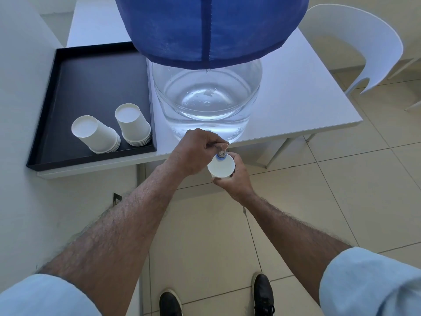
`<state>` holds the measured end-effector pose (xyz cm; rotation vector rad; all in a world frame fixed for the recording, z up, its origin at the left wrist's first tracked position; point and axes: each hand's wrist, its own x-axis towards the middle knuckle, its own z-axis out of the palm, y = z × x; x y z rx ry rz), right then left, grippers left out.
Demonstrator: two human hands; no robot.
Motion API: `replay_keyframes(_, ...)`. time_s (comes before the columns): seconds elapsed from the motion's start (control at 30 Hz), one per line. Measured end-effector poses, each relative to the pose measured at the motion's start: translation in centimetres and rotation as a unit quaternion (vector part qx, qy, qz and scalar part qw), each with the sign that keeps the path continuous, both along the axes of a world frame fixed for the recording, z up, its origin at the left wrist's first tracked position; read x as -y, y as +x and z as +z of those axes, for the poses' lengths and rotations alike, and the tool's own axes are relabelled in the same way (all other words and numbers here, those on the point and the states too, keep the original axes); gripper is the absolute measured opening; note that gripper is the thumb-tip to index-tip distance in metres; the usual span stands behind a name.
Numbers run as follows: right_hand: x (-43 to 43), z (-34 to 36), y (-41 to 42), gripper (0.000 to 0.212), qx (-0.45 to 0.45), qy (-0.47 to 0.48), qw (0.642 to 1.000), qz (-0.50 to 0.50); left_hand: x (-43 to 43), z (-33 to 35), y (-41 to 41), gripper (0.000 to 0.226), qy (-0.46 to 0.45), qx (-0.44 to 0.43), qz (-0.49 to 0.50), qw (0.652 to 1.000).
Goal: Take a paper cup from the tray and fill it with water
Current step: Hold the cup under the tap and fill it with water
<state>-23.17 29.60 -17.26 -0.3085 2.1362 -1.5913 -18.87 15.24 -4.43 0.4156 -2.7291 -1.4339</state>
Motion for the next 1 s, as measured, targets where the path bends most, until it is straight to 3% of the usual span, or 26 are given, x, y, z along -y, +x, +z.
replay_keyframes(1.0, -0.1, -2.9, -0.2, 0.067, 0.002, 0.005, 1.0, -0.011, 0.6, -0.1, -0.5, 0.015, 0.022, 0.021, -0.006, 1.0)
